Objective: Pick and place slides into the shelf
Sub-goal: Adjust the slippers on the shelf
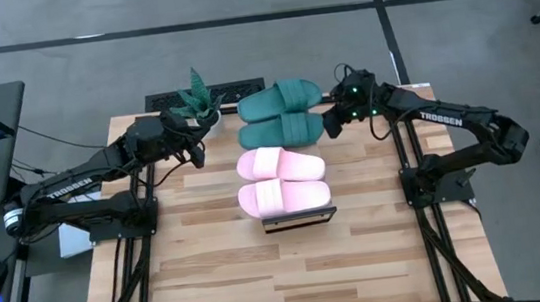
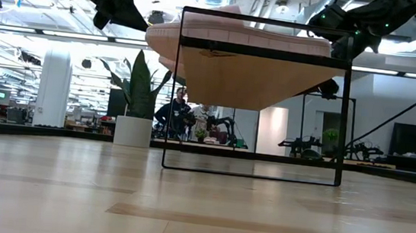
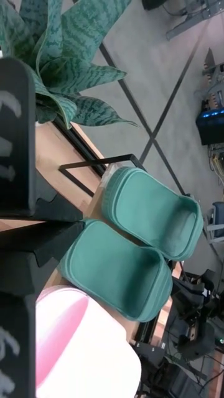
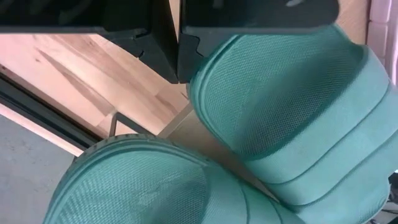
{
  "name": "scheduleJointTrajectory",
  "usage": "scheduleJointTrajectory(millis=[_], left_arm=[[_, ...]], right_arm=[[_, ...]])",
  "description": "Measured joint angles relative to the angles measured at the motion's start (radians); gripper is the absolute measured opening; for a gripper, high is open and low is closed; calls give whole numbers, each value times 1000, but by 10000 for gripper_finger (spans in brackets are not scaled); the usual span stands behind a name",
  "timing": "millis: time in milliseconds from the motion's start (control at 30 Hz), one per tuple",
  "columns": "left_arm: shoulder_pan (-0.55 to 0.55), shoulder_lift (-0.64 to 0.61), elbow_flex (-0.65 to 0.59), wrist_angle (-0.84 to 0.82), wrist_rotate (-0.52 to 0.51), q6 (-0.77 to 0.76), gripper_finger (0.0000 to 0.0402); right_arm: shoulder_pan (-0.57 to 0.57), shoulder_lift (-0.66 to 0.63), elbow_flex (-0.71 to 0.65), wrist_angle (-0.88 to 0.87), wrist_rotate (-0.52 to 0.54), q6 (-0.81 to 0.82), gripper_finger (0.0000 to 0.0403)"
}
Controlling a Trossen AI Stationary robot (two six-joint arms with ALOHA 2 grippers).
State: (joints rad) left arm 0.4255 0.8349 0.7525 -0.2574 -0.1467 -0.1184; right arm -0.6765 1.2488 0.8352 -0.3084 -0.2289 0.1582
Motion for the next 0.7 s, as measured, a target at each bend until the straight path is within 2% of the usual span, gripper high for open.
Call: scheduleJointTrajectory(millis=[700], left_arm=[[0,0,0,-22,0,-3,0]], right_arm=[[36,-28,0,-20,-4,27,0]])
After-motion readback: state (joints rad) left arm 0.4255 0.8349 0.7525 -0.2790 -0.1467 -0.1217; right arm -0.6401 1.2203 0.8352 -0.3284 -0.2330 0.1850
